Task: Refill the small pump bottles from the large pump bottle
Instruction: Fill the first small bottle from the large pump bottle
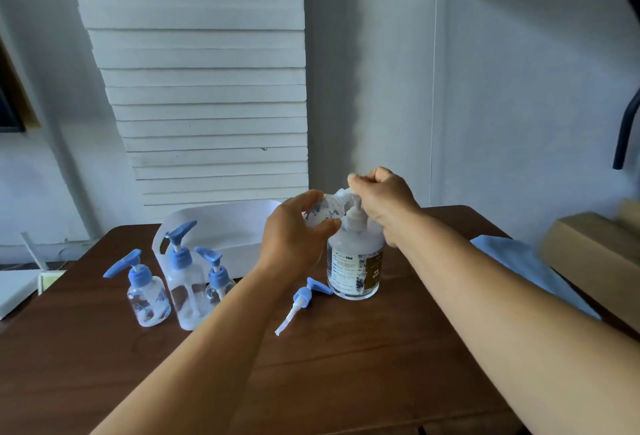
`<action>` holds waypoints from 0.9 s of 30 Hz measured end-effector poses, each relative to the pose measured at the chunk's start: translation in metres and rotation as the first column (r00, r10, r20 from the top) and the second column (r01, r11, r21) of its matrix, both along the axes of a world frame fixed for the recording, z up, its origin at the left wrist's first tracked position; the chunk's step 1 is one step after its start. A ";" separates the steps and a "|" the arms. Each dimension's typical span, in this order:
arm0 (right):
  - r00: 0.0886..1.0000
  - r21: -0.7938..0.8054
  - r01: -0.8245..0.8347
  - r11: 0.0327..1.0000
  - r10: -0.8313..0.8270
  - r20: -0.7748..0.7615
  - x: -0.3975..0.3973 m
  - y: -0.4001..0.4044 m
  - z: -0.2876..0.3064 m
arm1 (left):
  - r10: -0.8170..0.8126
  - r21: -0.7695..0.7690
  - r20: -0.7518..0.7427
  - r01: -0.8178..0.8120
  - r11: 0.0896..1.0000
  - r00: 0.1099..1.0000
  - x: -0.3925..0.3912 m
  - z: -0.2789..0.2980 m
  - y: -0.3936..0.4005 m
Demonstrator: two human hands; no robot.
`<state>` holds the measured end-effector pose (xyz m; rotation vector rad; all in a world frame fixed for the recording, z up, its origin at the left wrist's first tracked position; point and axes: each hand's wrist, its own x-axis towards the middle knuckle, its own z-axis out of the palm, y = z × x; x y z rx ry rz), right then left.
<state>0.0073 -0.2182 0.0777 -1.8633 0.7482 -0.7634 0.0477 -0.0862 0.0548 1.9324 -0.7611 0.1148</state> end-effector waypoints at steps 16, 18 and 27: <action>0.998 0.070 0.035 0.997 -0.038 0.042 0.001 0.008 -0.015 | -0.005 0.039 0.003 0.005 0.999 1.000 0.003 -0.002 0.002; 1.000 0.078 0.002 0.997 -0.001 -0.008 0.001 0.006 -0.007 | -0.007 0.026 -0.013 0.008 1.000 1.000 0.003 -0.001 0.003; 0.996 0.124 -0.048 0.991 0.038 0.078 -0.004 0.006 -0.015 | -0.017 0.065 -0.009 0.018 0.998 1.000 0.005 0.000 0.003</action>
